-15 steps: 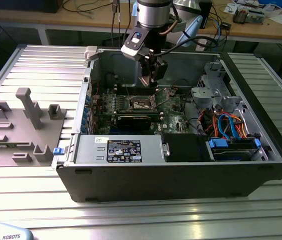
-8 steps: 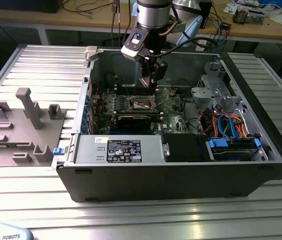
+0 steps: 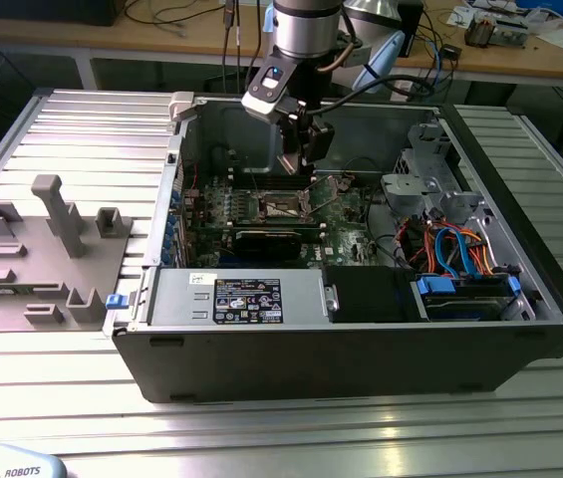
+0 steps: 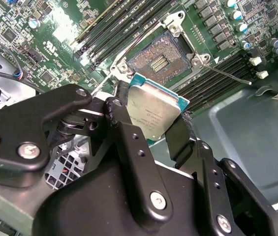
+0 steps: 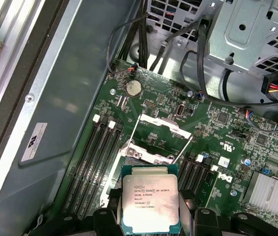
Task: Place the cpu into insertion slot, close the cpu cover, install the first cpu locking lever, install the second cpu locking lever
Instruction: 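Place the cpu into insertion slot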
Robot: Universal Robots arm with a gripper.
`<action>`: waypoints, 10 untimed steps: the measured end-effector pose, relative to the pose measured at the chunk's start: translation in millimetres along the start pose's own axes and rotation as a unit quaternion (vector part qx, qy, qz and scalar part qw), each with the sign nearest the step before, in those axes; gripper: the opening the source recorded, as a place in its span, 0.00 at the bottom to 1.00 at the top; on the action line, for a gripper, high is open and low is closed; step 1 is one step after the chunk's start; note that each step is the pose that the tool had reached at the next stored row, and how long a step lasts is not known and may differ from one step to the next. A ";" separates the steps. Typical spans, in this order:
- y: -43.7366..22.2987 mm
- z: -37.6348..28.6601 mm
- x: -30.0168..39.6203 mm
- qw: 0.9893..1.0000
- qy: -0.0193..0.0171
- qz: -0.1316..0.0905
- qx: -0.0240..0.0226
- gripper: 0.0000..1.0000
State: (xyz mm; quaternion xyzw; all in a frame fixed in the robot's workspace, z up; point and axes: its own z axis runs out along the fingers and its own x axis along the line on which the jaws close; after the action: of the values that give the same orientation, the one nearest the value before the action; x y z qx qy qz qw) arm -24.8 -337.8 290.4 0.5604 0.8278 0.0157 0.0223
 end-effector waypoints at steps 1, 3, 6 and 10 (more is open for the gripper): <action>-0.1 0.4 0.0 1.000 0.000 0.000 0.000 0.54; -0.1 1.0 0.1 1.000 0.000 0.006 0.000 0.54; -0.2 1.7 0.1 1.000 -0.001 0.023 0.000 0.54; -0.2 2.3 0.1 0.999 -0.004 0.040 0.001 0.54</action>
State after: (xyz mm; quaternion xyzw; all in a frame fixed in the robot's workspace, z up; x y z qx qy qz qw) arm -24.9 -337.8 288.1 0.5927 0.8049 0.0135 0.0239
